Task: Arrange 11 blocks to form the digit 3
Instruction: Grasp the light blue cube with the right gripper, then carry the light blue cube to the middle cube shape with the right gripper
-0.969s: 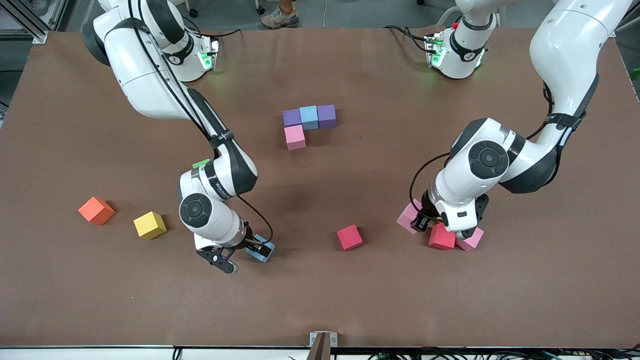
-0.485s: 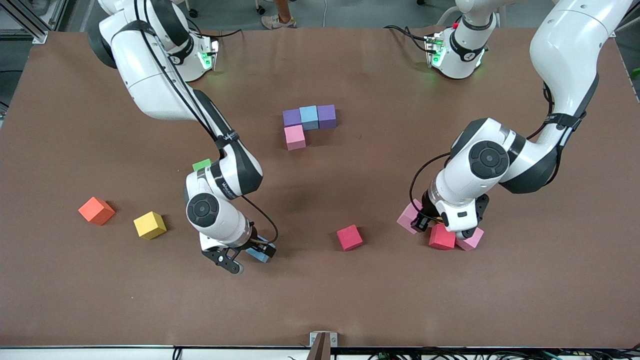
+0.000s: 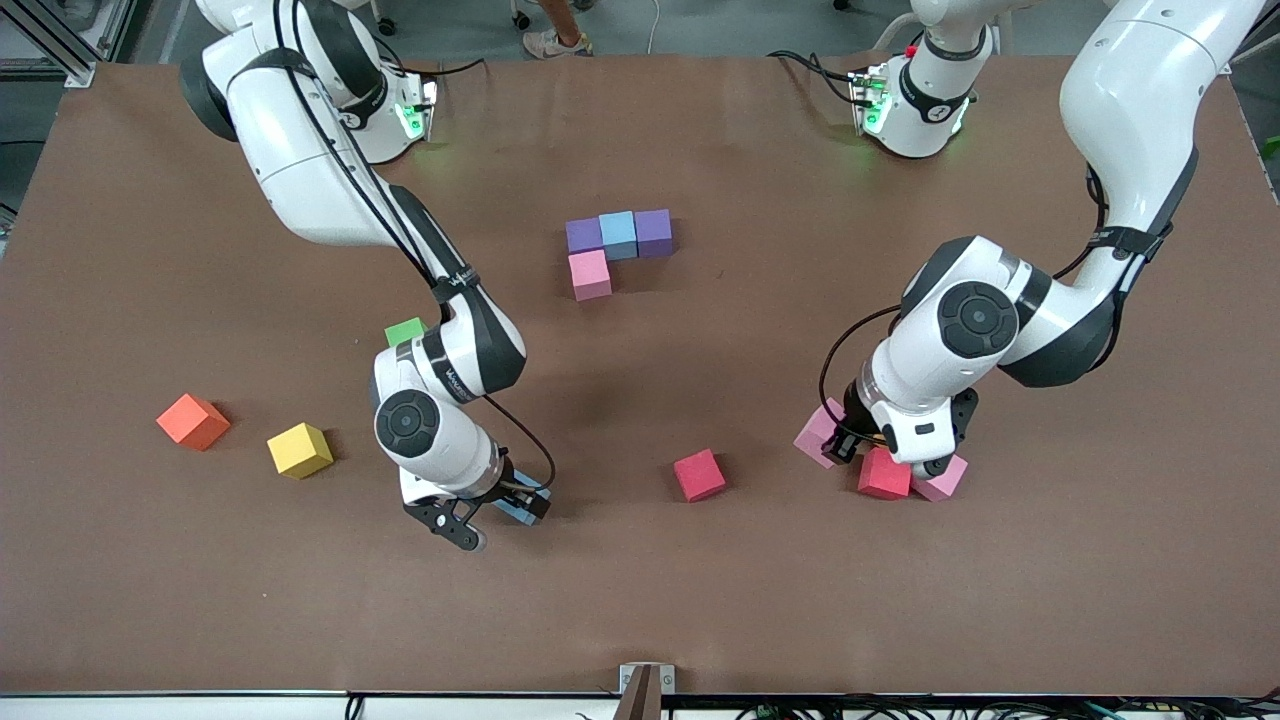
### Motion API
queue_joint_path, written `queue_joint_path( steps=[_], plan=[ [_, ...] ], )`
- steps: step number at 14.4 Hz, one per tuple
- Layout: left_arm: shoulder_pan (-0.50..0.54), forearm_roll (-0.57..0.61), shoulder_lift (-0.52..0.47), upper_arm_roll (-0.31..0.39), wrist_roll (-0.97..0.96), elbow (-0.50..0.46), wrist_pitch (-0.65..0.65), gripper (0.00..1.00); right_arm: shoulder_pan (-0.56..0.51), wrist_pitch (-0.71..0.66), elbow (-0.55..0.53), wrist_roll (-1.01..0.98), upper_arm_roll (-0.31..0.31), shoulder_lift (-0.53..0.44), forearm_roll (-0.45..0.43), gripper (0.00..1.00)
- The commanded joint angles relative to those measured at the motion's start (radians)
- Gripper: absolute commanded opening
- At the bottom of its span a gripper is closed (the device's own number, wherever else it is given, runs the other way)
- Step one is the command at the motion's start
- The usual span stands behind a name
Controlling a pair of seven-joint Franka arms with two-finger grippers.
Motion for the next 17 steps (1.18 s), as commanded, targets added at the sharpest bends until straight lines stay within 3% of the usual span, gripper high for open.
queue_joint_path(
  steps=[1,5,6,7,8,13,17],
  plan=[
    [-0.003,0.024,0.003,-0.001,0.013,0.016,-0.014,0.07,0.018,0.010,0.029,0.008,-0.021,0.021,0.008,0.83],
    [-0.001,0.023,0.003,-0.001,0.013,0.016,-0.016,0.07,0.020,0.014,0.026,0.008,-0.021,0.021,0.008,0.73],
    [-0.001,0.023,0.003,-0.001,0.013,0.016,-0.016,0.07,0.020,0.017,0.024,0.007,-0.022,0.021,0.008,0.66],
    [-0.001,0.023,0.003,-0.001,0.013,0.016,-0.016,0.07,0.020,0.017,0.020,0.007,-0.022,0.021,0.008,0.49],
    [-0.001,0.023,0.003,-0.001,0.013,0.016,-0.016,0.07,0.022,0.022,0.016,0.008,-0.022,0.021,0.010,0.45],
    [-0.001,0.023,0.003,-0.001,0.013,0.016,-0.016,0.07,0.031,0.027,0.012,0.007,-0.022,0.018,0.011,0.30],
    [-0.001,0.021,0.003,-0.001,0.013,0.016,-0.016,0.07,0.037,0.014,-0.020,0.002,-0.019,-0.021,0.024,0.29]
  ],
)
